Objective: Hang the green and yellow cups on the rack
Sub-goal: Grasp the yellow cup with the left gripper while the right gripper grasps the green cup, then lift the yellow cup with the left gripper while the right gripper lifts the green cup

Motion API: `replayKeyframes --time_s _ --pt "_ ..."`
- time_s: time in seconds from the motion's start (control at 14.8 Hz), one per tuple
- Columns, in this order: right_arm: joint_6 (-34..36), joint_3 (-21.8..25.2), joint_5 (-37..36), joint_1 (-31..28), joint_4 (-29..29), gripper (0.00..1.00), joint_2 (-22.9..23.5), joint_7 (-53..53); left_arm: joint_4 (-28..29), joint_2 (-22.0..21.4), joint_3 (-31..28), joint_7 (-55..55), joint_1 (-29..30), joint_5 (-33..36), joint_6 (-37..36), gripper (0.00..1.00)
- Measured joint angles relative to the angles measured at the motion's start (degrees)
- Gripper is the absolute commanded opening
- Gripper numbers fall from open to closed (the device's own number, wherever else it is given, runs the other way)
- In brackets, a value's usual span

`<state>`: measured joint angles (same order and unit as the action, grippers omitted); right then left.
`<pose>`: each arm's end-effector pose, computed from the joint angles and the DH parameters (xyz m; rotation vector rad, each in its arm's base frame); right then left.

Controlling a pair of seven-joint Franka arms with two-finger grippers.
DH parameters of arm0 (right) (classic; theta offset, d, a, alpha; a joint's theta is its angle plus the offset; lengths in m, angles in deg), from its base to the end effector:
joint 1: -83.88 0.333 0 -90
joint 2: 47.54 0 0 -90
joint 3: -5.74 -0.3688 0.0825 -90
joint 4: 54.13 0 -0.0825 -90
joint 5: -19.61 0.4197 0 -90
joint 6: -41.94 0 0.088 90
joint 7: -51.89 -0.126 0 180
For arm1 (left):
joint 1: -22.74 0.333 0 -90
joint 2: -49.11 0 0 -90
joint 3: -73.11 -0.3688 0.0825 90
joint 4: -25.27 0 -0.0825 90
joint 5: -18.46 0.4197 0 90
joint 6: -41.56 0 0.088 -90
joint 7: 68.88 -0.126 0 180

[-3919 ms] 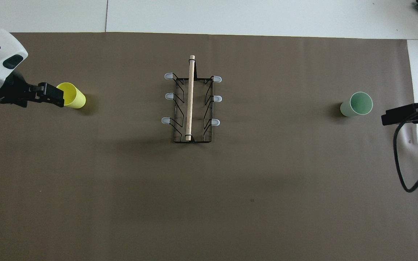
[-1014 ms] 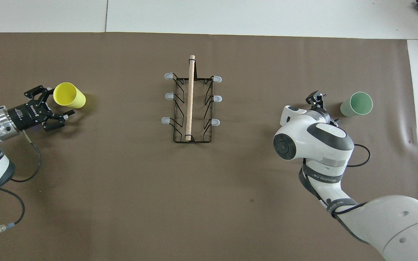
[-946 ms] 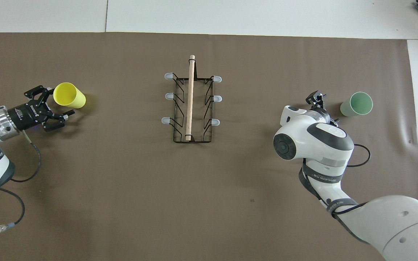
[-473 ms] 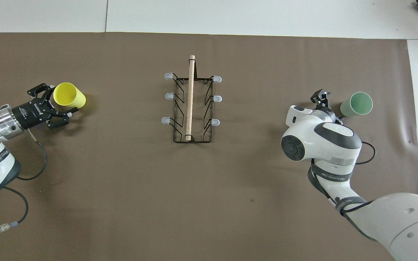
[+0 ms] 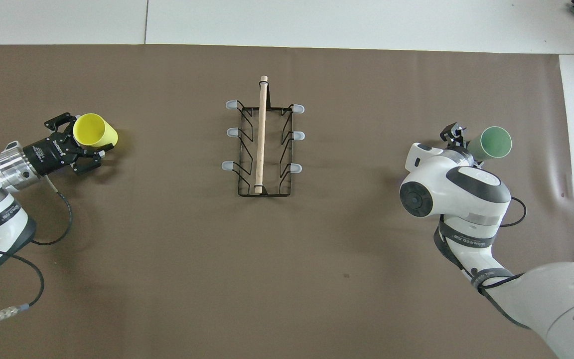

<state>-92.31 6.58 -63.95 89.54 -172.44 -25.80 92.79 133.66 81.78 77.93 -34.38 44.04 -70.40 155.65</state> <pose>0.6406 0.0255 0.2586 1.2403 1.8519 -0.4456 0.6727 0.1207 0.2256 1.0209 1.6123 -0.6168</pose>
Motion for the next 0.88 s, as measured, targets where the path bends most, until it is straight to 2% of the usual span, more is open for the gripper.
replayKeyframes --time_s 0.34,0.54,0.68,0.88 --pt "-2.97 0.03 -5.37 -2.93 -0.08 1.00 0.30 -3.26 -0.20 -0.06 -0.06 -5.79 0.04 0.31 -0.17 0.00" --pt "-4.77 0.06 -8.27 -4.78 -0.08 1.00 0.62 -4.22 -2.20 -0.86 -0.33 -6.97 0.06 6.14 -0.10 0.00" --pt "-5.88 0.05 -10.10 -5.67 -0.11 1.00 0.76 -5.15 -3.42 -3.00 -0.28 -7.27 -0.12 10.28 0.58 0.00" --pt "-6.83 0.05 -11.65 -6.66 -0.13 1.00 0.92 -5.38 -3.60 -8.67 -1.03 -7.21 -3.21 15.01 5.47 0.00"
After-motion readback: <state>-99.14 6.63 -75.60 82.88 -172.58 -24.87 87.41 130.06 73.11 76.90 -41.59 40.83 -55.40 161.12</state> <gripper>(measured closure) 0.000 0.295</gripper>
